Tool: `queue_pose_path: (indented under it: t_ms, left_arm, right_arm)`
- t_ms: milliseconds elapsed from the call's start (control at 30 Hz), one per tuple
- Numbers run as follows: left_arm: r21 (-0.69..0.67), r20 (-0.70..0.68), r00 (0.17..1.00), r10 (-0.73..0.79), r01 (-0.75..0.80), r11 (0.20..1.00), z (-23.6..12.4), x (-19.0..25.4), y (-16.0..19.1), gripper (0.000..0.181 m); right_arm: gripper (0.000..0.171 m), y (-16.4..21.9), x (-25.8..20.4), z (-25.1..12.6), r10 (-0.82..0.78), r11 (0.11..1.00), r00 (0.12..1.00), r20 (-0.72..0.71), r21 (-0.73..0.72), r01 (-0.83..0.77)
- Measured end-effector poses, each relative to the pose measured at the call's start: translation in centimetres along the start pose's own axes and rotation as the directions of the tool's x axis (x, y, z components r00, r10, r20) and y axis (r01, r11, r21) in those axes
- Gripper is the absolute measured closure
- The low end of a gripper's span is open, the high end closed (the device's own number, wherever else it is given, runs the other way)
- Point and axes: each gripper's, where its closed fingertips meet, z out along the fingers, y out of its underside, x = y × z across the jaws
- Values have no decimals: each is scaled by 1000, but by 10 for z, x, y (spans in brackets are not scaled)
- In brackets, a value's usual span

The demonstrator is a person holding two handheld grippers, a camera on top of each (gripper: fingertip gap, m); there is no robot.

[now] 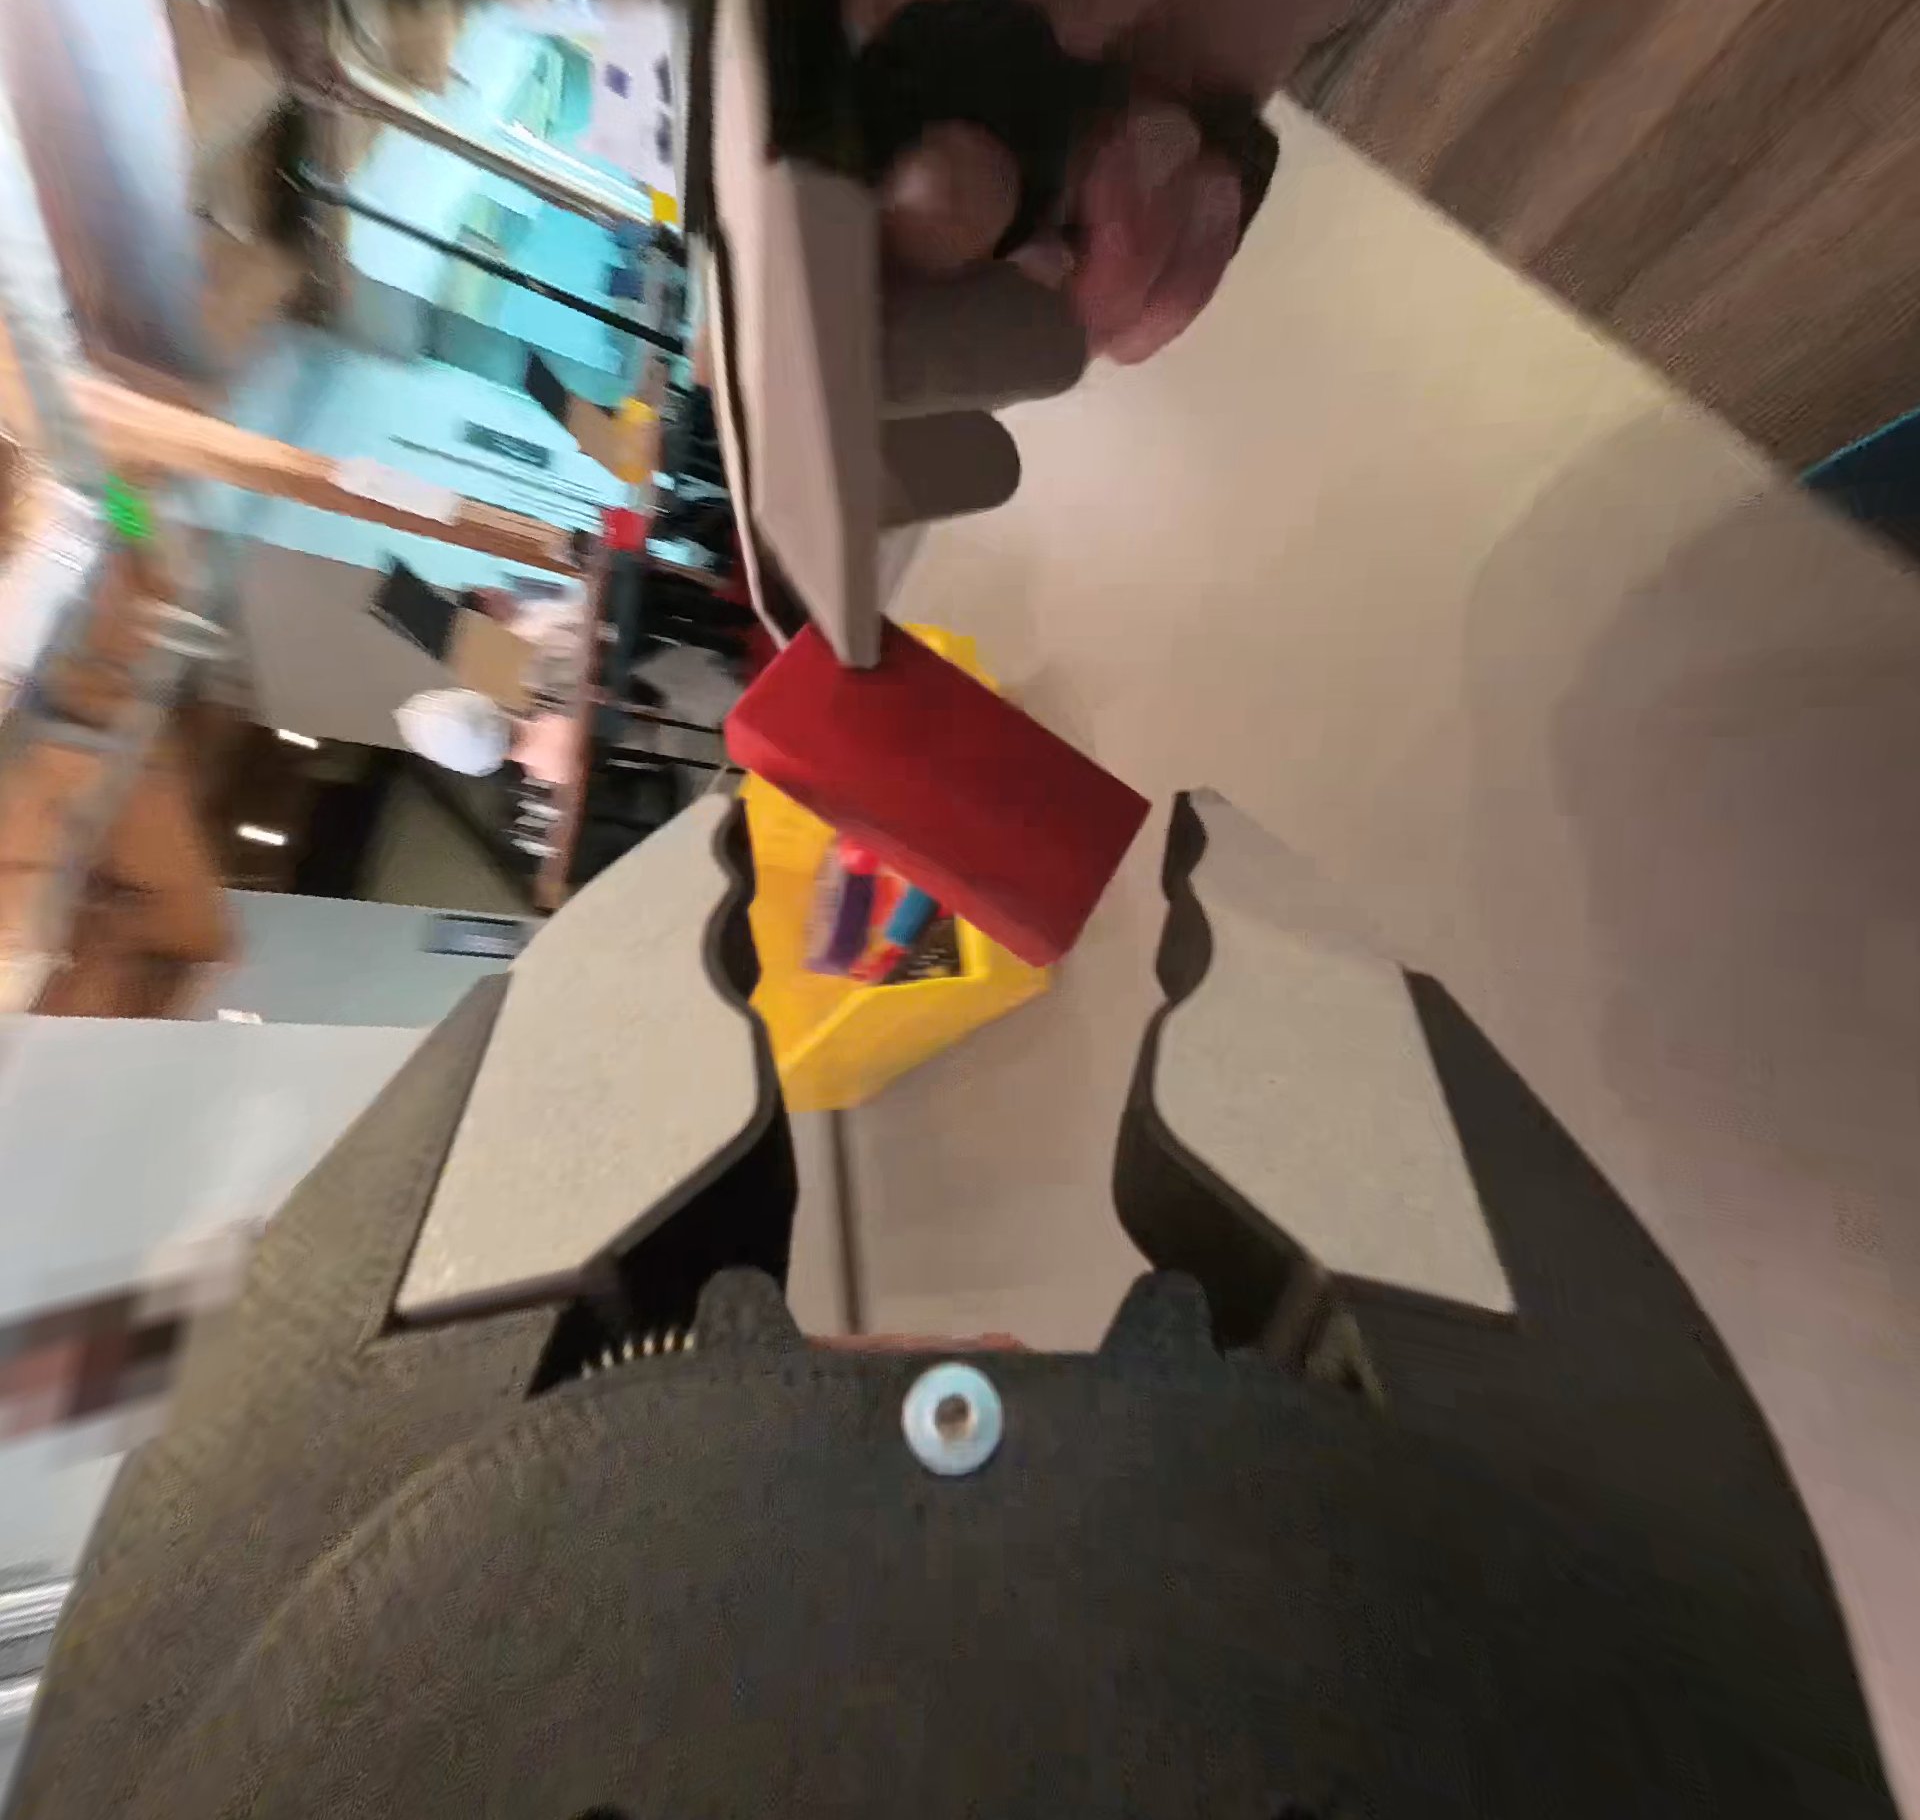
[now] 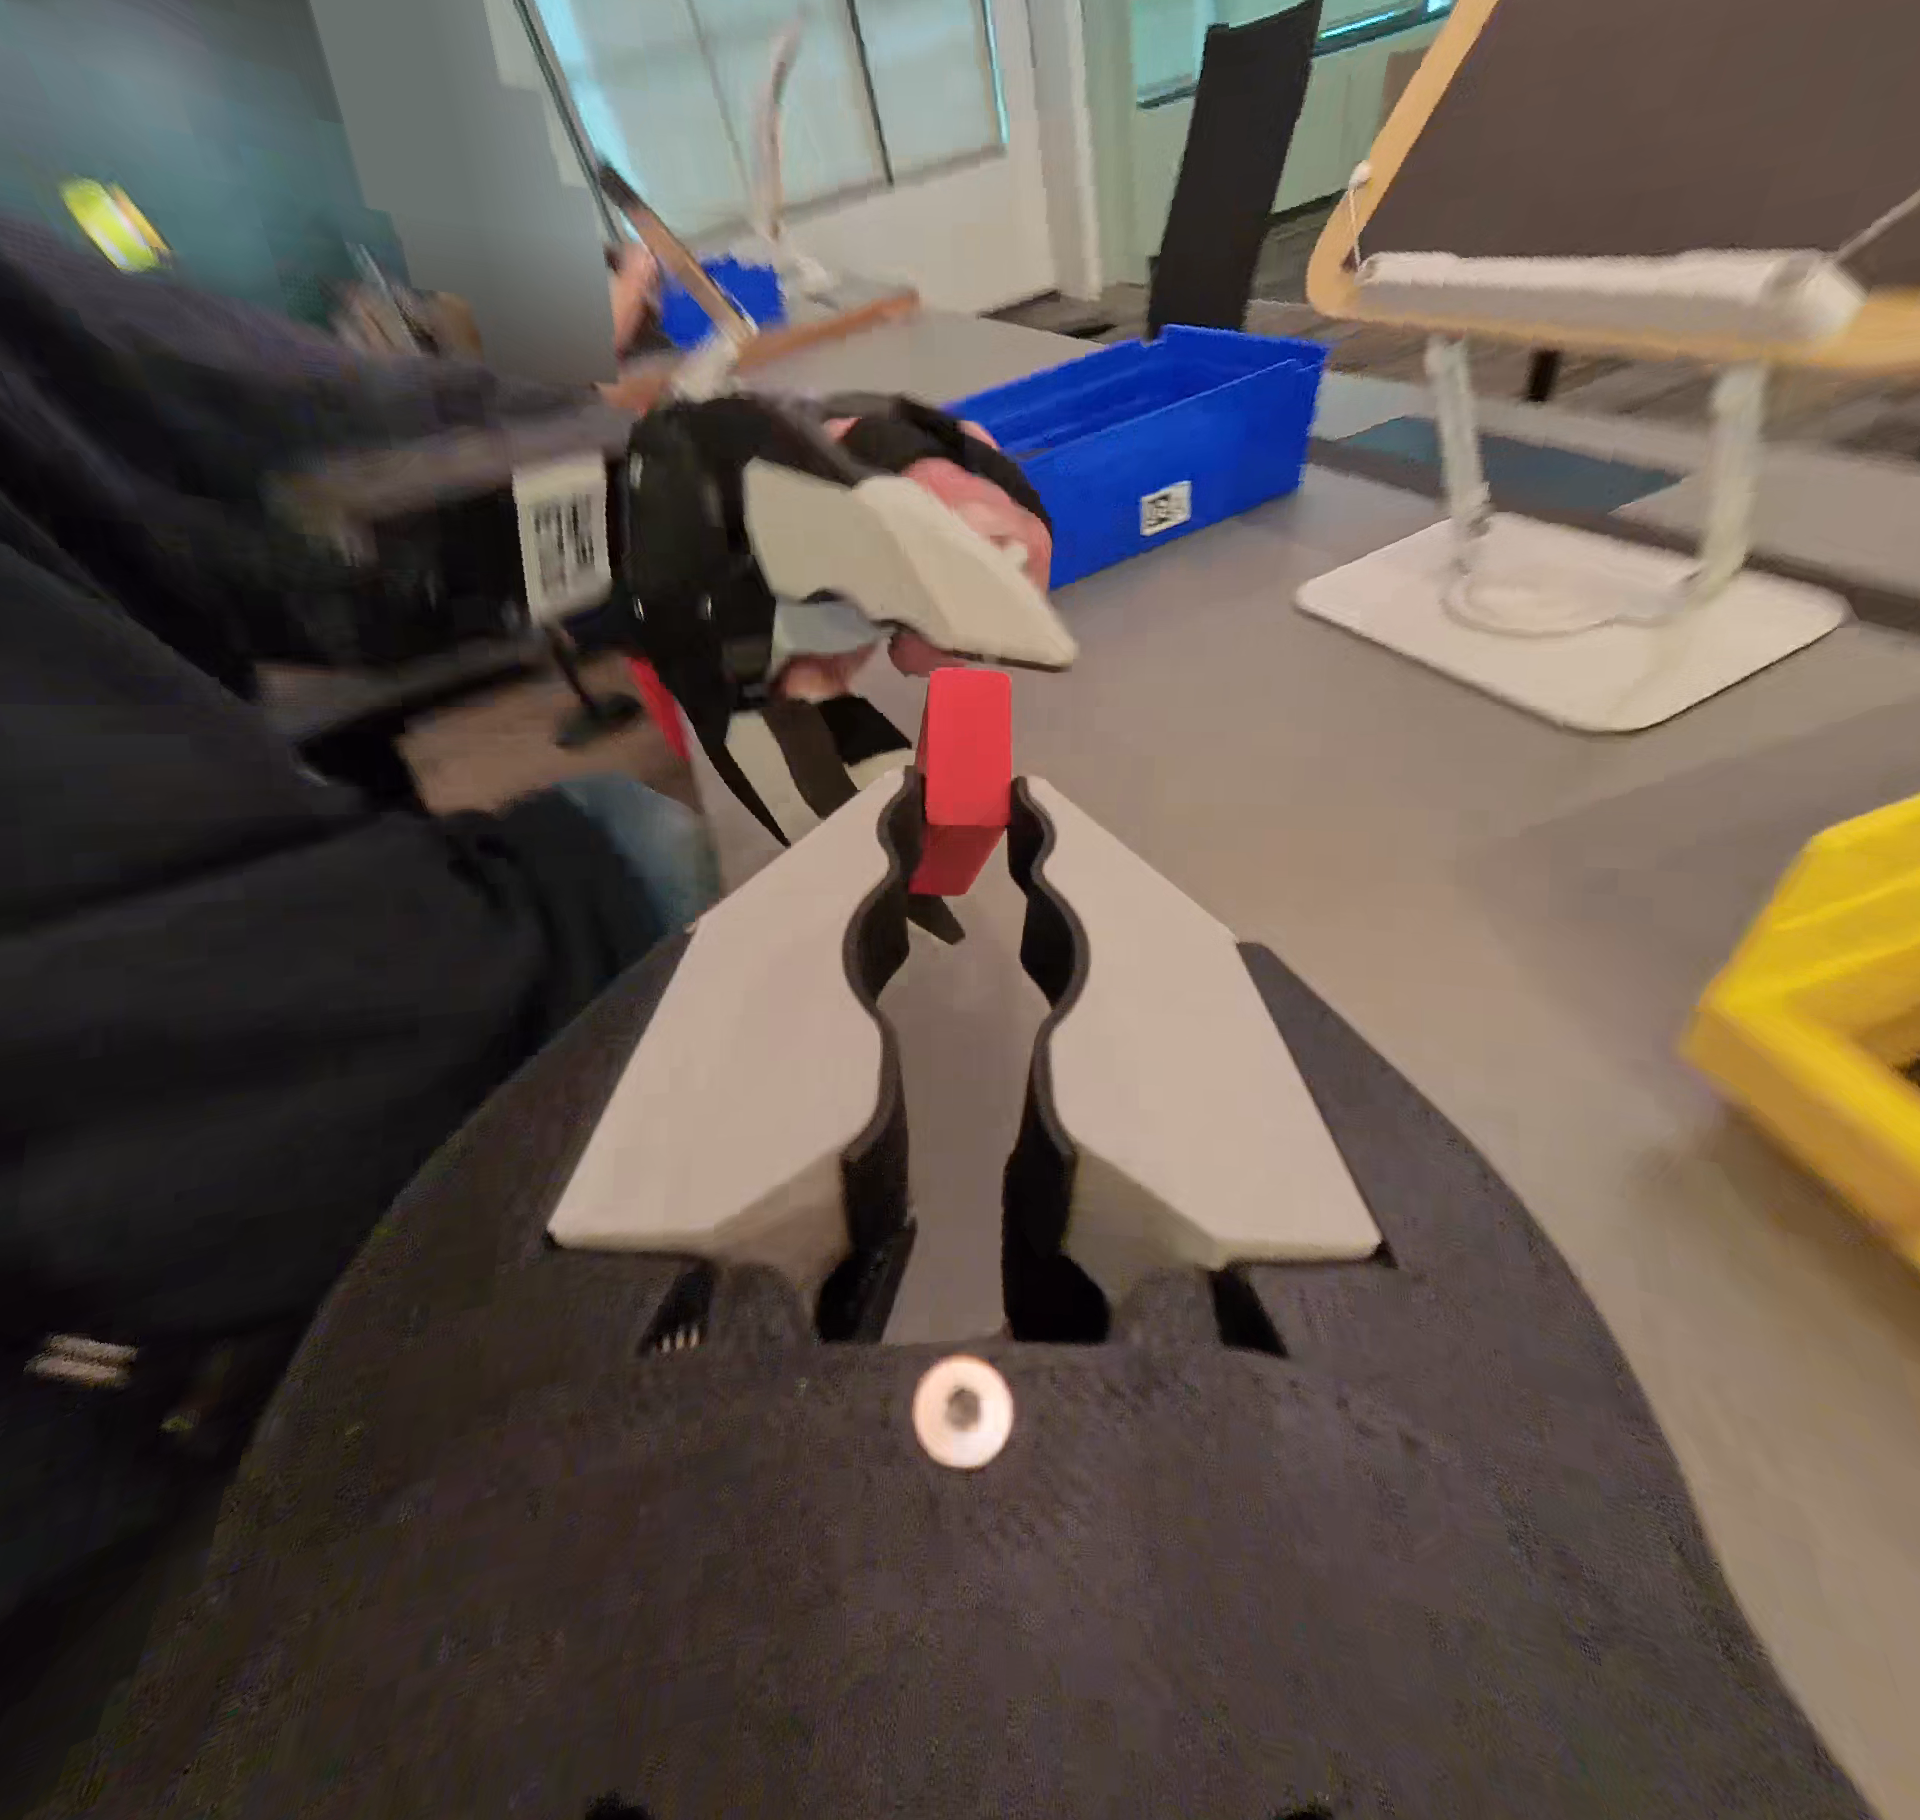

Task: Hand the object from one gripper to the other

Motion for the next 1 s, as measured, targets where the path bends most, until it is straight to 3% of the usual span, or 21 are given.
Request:
queue_pose_path:
  t_ms: [133,233,400,567,633,767,833,900,1000]
  left_arm:
    - [-22,116,949,292,-291,956,-3,6,-8,99]
    - [-46,222,875,431,-432,901,-8,-2,-16,108]
    - [-28,228,793,566,-575,817,-10,5,-28,126]
    - [1,162,780,604,-613,790,-8,22,-28,163]
    - [-13,150,775,614,-619,785,-7,25,-27,164]
    - [-29,111,854,509,-509,860,-5,20,-22,165]
    - [-29,70,936,346,-345,938,-4,15,-18,165]
    - [-23,37,989,143,-142,990,-4,7,-14,165]
    - [-56,-41,992,-122,120,991,-1,1,-4,165]
  right_arm:
    - [158,4,1,-4,286,955,940,187,27,-296]
    - [158,10,-1,-5,418,900,855,307,-14,-435]
    - [158,22,-1,-1,526,842,756,389,-109,-529]
    - [157,28,-2,3,571,811,704,423,-156,-564]
    - [157,31,1,6,582,803,702,411,-156,-575]
    - [145,27,16,5,520,843,787,331,-55,-534]
    - [133,19,22,0,435,889,857,276,21,-458]
    - [129,18,26,-3,287,953,945,159,47,-298]
    - [132,11,15,-5,-7,1000,1000,29,29,6]
